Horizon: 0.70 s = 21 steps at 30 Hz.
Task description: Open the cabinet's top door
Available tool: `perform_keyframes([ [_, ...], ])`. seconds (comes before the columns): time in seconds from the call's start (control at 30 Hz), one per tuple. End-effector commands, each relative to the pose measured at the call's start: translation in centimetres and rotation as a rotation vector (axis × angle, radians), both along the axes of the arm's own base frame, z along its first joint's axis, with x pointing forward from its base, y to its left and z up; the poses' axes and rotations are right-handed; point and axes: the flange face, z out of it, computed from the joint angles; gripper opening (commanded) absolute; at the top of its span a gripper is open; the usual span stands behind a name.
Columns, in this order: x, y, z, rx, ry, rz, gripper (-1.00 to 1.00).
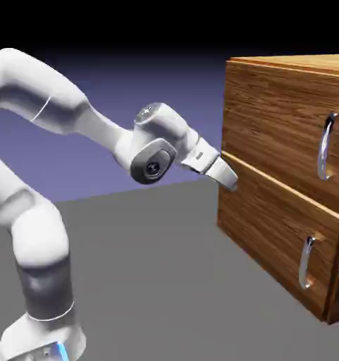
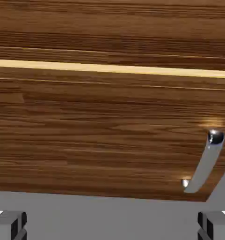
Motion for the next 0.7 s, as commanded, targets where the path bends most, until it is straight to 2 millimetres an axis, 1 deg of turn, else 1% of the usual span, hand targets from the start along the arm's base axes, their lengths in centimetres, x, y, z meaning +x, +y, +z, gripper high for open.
perform_keyframes([
  [0.0,0.1,0.3,0.7,-0.037,-0.016,0.040,1.00],
  [0.17,0.2,1.3,4.3,-0.226,-0.099,0.227,1.00],
  [0.33,0.0,1.8,7.5,-0.424,-0.184,0.390,1.00],
  [0.5,-0.3,1.8,10.2,-0.631,-0.264,0.529,1.00],
  [0.67,-0.6,1.2,12.4,-0.846,-0.337,0.644,1.00],
])
